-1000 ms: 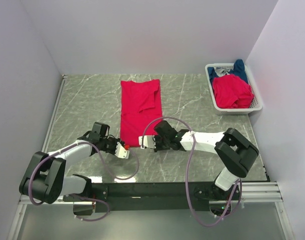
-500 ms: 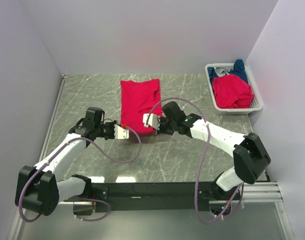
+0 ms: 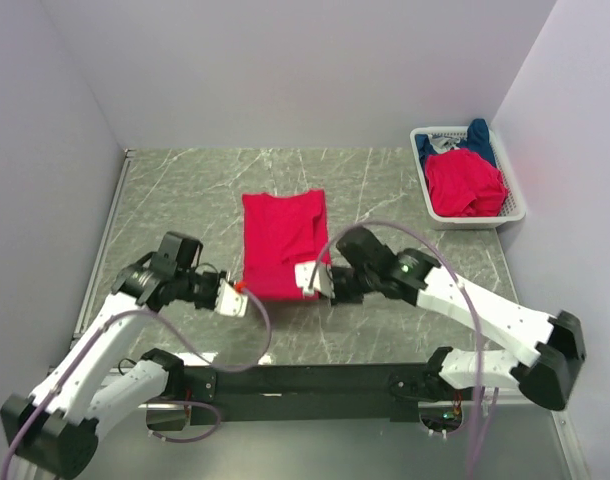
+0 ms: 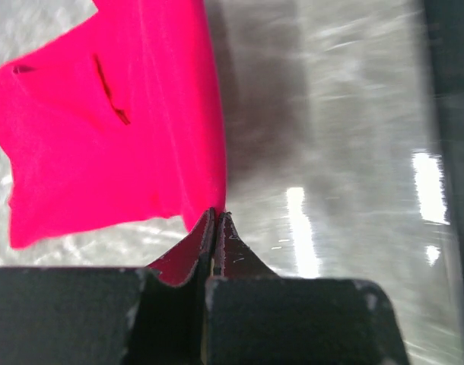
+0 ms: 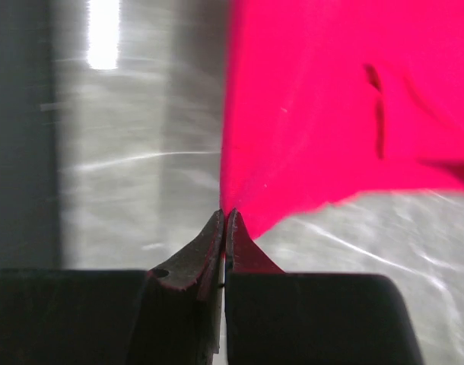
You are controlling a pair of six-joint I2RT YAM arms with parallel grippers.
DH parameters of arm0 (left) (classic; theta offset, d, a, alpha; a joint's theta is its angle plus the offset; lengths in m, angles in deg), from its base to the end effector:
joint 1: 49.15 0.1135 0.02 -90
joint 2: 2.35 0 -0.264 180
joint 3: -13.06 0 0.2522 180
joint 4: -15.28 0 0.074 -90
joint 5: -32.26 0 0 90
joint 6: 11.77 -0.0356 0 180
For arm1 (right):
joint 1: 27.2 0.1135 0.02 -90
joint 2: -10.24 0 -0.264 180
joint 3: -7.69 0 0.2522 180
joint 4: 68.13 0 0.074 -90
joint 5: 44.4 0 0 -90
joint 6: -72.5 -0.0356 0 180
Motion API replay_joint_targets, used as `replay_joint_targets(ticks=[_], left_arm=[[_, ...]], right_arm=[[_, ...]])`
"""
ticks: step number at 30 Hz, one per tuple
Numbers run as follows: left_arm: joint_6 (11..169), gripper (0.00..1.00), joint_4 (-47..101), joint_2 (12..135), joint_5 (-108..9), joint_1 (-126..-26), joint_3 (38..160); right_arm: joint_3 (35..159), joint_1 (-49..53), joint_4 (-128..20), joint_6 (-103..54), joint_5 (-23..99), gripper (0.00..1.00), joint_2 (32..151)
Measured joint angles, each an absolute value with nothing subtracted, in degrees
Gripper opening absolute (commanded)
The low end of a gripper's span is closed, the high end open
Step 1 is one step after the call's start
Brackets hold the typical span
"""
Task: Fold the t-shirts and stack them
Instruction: Fold the tshirt
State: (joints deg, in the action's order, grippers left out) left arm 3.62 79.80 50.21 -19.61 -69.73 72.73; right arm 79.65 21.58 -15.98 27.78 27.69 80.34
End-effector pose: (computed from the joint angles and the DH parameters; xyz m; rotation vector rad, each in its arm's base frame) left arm 0.1465 -0.0785 0.2684 1.8695 1.3903 -0.4059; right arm 0.1572 0.1961 0.2869 -1.8715 1.5545 0.4094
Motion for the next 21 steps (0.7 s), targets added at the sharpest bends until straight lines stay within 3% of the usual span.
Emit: replay_joint_targets(ticks=[7, 12, 21], left_arm=[[7.09, 0.00, 91.97, 44.31, -17.17, -75.39, 75.29], [11.75, 0.00, 89.74, 53.42, -17.03, -72.72, 82.28], [14.55, 0.00, 78.88, 77.97, -15.35, -63.26, 93.86]], right_arm=[[78.86, 24.48, -7.43, 25.18, 21.24, 0.00, 75.18], [83.54, 17.69, -4.18, 27.32, 18.68, 0.00, 79.91], [100.91, 4.90, -2.10, 32.98, 15.73, 0.00, 102.33]])
